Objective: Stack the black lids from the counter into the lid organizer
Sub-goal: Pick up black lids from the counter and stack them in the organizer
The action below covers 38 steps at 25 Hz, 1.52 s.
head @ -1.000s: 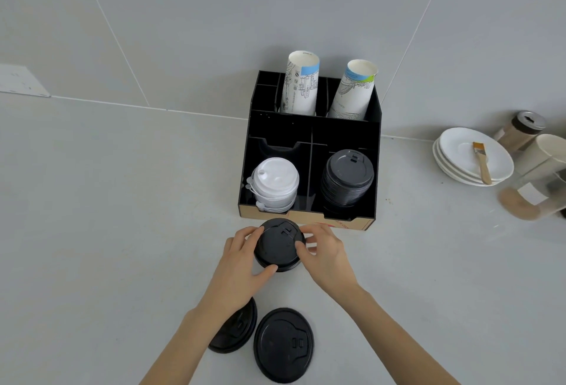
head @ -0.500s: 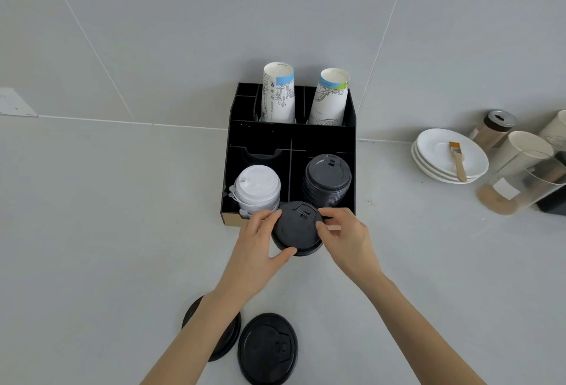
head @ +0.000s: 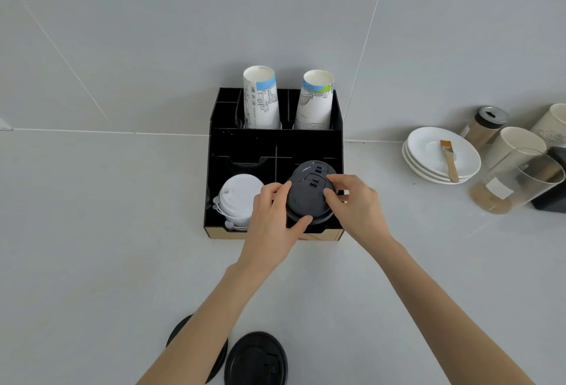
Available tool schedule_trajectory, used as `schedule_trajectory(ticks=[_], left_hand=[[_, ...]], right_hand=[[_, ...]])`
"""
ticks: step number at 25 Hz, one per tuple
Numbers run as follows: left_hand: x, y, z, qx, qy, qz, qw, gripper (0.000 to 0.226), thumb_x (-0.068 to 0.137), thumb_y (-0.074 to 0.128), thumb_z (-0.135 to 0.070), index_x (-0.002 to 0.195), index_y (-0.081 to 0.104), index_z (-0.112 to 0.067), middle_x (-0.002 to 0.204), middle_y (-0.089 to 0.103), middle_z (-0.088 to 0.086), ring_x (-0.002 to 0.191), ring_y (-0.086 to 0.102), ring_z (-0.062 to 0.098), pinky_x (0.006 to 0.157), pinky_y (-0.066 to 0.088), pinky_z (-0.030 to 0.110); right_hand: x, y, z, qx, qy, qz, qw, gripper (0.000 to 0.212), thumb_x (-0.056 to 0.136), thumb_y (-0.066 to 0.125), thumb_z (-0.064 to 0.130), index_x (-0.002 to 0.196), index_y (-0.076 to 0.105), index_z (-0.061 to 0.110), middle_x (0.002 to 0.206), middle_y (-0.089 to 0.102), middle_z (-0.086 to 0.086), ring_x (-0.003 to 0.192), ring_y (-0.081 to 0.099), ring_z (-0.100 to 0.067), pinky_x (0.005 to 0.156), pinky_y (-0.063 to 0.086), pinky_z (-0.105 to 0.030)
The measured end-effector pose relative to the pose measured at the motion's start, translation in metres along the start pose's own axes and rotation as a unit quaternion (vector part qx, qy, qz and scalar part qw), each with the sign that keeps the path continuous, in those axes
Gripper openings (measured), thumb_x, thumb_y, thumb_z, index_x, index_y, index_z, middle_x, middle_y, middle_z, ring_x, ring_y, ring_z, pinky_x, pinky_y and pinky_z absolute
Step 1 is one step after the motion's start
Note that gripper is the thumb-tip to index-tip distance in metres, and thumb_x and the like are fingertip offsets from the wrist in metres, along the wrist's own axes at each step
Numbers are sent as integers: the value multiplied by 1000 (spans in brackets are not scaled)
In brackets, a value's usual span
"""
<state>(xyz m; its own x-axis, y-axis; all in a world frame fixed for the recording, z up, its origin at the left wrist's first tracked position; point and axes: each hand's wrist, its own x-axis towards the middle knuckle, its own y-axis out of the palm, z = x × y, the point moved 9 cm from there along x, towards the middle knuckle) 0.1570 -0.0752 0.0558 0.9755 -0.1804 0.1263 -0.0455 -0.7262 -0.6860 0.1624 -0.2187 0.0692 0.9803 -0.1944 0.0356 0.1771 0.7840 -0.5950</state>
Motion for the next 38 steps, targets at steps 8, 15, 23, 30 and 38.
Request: schedule_trajectory(ticks=[8, 15, 23, 30, 38], left_hand=[[41, 16, 1, 20, -10, 12, 1000, 65, 81, 64, -27, 134, 30, -11, 134, 36, 10, 123, 35, 24, 102, 34, 32], [51, 30, 13, 27, -32, 34, 999, 65, 80, 64, -27, 134, 31, -10, 134, 36, 11, 122, 37, 25, 103, 39, 40], [53, 33, 15, 19, -33, 25, 999, 64, 80, 64, -27, 133, 33, -9, 133, 38, 12, 122, 38, 25, 103, 36, 35], [56, 36, 13, 14, -20, 36, 999, 61, 82, 62, -27, 131, 33, -7, 139, 38, 11, 129, 34, 24, 106, 30, 31], [53, 37, 16, 32, -13, 24, 999, 60, 82, 62, -31, 131, 34, -10, 139, 42, 8, 128, 35, 23, 103, 34, 34]], right_hand=[[42, -2, -7, -42, 9, 15, 999, 29, 87, 52, 12, 115, 55, 7, 118, 59, -15, 106, 55, -28, 96, 46, -35], [55, 9, -16, -72, 10, 40, 997, 32, 87, 53, 11, 118, 53, 5, 117, 58, -17, 106, 55, -31, 97, 47, -40], [59, 12, -15, -95, -20, 32, 995, 32, 86, 50, 5, 118, 52, 4, 118, 57, -19, 109, 51, -32, 98, 45, -43], [62, 14, -11, -133, -38, 38, 990, 31, 88, 46, 4, 119, 52, 4, 121, 58, -17, 111, 52, -30, 98, 44, -40], [51, 24, -11, -202, -57, 35, 977, 34, 89, 38, -2, 122, 47, 2, 126, 55, -15, 106, 51, -35, 88, 44, -43]])
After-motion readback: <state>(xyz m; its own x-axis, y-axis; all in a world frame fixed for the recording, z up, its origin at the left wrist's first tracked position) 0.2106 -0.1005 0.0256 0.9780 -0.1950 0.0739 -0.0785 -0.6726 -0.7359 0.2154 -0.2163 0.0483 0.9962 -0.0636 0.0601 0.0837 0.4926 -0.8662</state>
